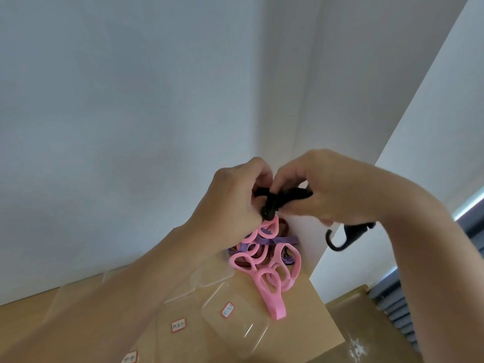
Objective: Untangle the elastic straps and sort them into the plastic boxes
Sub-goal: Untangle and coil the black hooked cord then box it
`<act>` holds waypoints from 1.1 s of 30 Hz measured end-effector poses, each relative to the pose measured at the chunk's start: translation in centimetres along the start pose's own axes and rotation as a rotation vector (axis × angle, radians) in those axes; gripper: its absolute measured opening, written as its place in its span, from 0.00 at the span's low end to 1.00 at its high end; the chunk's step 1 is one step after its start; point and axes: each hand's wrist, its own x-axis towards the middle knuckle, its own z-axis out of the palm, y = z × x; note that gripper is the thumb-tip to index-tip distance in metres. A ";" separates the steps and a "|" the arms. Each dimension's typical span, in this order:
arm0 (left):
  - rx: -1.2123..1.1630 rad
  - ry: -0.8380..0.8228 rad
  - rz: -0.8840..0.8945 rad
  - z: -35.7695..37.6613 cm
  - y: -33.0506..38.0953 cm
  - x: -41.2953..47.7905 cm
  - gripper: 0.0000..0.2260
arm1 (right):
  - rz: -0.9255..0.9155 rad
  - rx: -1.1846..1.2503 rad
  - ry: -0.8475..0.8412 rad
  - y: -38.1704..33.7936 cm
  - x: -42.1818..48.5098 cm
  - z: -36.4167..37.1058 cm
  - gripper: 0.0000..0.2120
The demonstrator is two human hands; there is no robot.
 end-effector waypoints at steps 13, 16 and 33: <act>-0.539 -0.175 -0.109 -0.6 1.4 -1.2 0.17 | -0.206 0.051 0.147 1.4 2.4 -3.8 0.13; -0.734 -0.057 -0.139 -1.2 2.1 -0.9 0.17 | -0.148 0.268 0.227 2.8 3.2 -1.6 0.30; -0.600 0.451 -0.301 0.9 -0.4 -0.1 0.21 | 0.092 1.105 0.403 1.8 2.6 10.0 0.37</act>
